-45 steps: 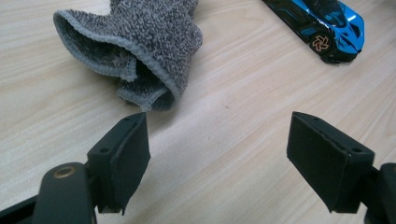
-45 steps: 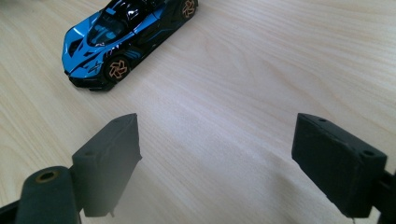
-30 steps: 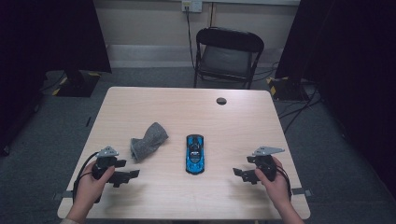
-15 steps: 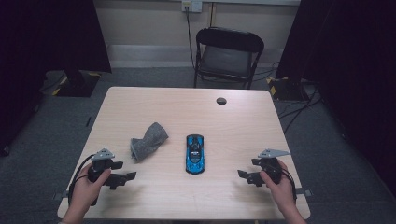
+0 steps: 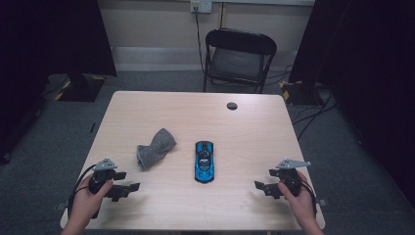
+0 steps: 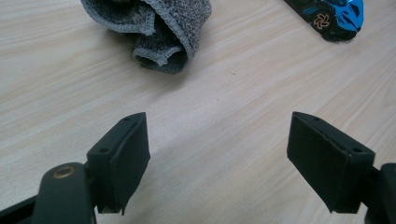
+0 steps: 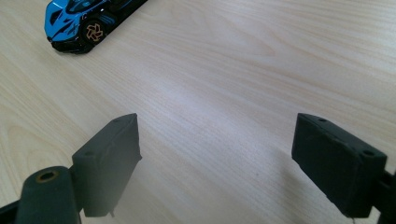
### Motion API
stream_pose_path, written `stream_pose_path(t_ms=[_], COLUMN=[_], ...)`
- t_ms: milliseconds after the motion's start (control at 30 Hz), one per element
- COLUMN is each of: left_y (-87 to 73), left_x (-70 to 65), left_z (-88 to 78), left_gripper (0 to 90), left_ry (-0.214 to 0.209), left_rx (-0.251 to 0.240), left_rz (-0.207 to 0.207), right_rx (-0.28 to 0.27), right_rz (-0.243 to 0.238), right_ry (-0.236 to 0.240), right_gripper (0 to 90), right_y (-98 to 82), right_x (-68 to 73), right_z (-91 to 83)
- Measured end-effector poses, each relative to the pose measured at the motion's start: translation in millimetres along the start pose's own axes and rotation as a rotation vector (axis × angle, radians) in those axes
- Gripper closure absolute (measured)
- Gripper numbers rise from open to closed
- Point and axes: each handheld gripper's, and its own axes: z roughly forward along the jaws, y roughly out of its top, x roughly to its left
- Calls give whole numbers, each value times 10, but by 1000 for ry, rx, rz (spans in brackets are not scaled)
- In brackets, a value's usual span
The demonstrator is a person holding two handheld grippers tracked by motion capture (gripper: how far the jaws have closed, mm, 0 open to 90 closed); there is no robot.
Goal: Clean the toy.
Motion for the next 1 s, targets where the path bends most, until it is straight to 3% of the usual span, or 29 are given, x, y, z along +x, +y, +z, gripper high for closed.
stream_pose_path(t_ms=[1000], left_y=[-179], left_x=[62], left_z=[-50], left_gripper=[198], left_ry=[2], left_rx=[29], left_rz=[29], right_rx=[16], right_rz=[25], right_ry=[-30], right_gripper=[150], right_y=[-269], right_x=[-186], right_z=[-184])
